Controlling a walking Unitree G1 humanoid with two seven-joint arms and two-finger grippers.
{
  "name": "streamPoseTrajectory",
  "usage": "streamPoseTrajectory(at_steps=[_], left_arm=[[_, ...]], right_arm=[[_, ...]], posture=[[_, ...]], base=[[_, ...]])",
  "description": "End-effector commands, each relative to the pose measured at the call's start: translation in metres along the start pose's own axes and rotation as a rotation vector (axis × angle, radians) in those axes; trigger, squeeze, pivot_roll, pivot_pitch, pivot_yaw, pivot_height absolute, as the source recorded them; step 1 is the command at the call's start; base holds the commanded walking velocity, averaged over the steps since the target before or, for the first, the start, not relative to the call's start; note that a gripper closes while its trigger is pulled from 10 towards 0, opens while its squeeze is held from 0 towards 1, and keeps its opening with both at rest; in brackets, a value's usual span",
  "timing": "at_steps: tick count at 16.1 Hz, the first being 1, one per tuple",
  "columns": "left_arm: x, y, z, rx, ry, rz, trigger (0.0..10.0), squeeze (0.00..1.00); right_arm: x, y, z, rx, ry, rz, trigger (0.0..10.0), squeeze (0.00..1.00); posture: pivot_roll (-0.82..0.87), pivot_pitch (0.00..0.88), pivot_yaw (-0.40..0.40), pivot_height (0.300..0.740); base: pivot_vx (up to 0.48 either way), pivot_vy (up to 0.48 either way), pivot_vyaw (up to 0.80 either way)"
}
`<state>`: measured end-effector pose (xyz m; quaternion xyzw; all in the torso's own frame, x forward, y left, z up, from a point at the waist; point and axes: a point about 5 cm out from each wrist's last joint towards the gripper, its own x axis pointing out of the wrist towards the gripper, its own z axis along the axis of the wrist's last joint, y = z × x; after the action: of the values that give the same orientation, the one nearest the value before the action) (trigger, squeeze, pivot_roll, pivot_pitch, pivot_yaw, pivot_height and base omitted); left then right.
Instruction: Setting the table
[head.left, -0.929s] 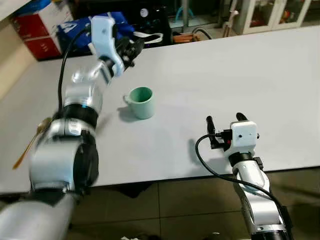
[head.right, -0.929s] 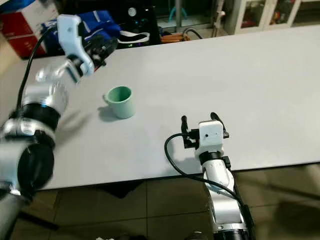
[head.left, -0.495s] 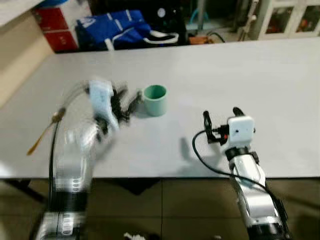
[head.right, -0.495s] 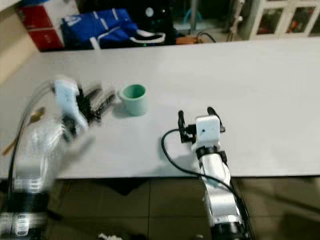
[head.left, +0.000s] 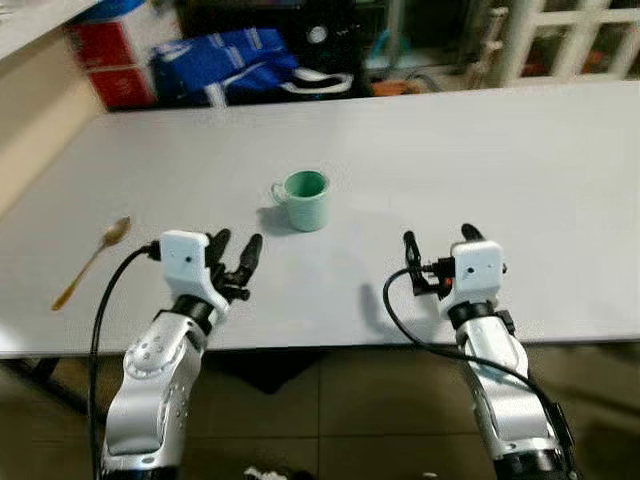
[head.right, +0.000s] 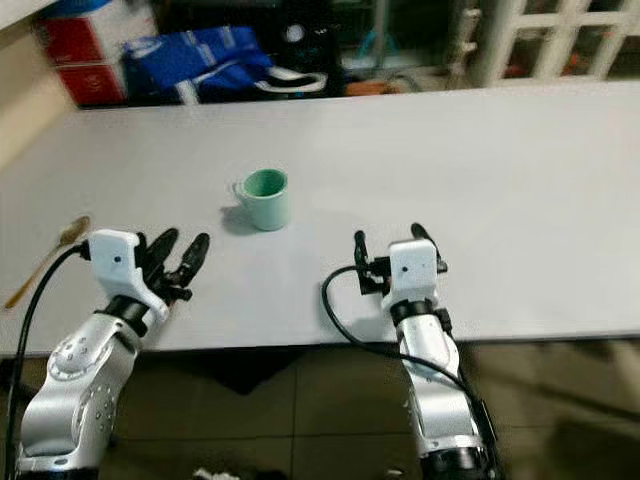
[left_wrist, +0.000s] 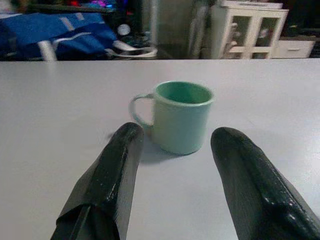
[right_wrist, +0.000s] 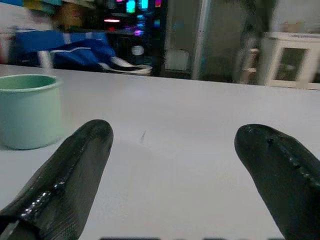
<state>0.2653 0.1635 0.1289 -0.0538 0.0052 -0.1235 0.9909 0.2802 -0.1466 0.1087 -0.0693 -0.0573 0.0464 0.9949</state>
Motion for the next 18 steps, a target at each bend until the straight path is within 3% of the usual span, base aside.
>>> streamPoseTrajectory(at_steps=[1, 6, 10, 18], left_arm=[[0.0003, -0.0022, 0.0006, 0.003, 0.005, 0.009, 10.0, 0.0], [0.0023, -0.0063, -0.0007, 0.001, 0.012, 0.018, 10.0, 0.0], [-0.0001, -0.0083, -0.0021, -0.004, 0.017, 0.097, 10.0, 0.0], [0.0047, -0.0098, -0.001, 0.0, 0.01, 0.118, 10.0, 0.0]], right_arm=[[0.0019, -0.0009, -0.0002, 0.013, 0.005, -0.001, 10.0, 0.0], [0.004, 0.0003, -0.0009, 0.008, 0.007, 0.002, 10.0, 0.0], [0.0078, 0.0056, -0.0016, 0.012, 0.009, 0.043, 10.0, 0.0], [0.0092, 0.0066, -0.0028, 0.012, 0.012, 0.062, 10.0, 0.0]], posture=[[-0.13, 0.0, 0.112, 0.735], [-0.13, 0.0, 0.108, 0.735], [-0.11, 0.0, 0.091, 0.735], [-0.11, 0.0, 0.088, 0.735]], base=[[0.0, 0.0, -0.8], [0.0, 0.0, -0.4], [-0.29, 0.38, 0.0], [-0.228, 0.389, 0.0]])
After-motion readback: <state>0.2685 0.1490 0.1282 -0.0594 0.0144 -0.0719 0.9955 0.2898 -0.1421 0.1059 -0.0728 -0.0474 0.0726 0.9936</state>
